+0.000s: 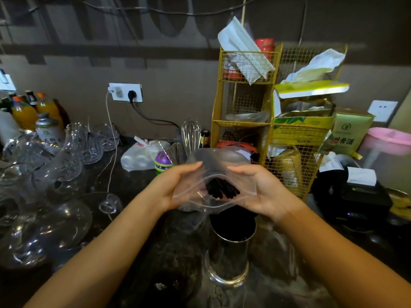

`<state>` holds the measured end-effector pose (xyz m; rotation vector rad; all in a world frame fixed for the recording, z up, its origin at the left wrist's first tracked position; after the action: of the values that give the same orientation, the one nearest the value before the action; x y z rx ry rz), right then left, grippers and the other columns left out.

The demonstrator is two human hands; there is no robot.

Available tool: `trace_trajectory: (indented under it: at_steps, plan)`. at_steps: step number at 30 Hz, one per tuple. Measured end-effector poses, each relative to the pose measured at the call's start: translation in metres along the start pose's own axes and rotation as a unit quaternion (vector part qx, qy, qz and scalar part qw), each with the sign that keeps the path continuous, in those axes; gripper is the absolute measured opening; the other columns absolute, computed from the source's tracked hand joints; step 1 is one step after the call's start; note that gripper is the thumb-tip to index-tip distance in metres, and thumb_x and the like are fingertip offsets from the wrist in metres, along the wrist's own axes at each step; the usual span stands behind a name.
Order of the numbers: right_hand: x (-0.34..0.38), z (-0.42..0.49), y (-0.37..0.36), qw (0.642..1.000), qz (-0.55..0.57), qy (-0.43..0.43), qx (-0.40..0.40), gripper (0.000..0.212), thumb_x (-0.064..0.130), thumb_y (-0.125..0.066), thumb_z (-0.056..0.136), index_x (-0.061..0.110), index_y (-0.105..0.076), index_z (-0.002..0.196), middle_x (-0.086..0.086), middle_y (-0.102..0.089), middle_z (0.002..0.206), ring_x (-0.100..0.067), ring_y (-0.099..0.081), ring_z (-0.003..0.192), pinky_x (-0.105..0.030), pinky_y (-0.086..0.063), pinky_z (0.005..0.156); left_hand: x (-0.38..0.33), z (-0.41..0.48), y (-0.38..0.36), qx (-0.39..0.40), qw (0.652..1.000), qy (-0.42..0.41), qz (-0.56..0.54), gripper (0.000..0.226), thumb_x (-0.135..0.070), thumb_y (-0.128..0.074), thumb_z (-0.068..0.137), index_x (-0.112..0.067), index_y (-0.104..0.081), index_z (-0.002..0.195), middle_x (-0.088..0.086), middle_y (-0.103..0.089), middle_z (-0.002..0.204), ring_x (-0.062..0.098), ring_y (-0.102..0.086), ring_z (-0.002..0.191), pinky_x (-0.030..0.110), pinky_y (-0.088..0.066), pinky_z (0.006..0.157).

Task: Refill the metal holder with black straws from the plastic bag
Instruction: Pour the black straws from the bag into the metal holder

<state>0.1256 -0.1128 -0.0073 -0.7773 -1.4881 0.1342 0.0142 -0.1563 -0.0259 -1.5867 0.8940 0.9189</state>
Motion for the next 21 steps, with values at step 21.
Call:
trace_trajectory:
  at_steps: [21]
  plan:
    - [0.046,-0.007,0.050,0.909,-0.311,0.185,-0.207,0.031,-0.006,-0.058,0.079,0.024,-0.064,0.084,0.002,-0.067,0.077,-0.002,-0.067,0.063,-0.013,-0.054,0.057,-0.028,0.054,-0.027,0.000,0.965,-0.178,0.194,0.032,0.007,-0.057,0.075,-0.016,-0.062,0.097,-0.003,-0.074,0.078,0.014,-0.069,0.075,0.028,-0.056,0.074]
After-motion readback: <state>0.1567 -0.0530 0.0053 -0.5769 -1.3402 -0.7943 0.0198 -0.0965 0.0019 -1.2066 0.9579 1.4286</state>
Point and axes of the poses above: each hand's wrist, its own z-axis towards the middle knuckle, its own y-axis out of the back of the hand, x = y × z, the point moved 6 cm from there along z, towards the middle knuckle
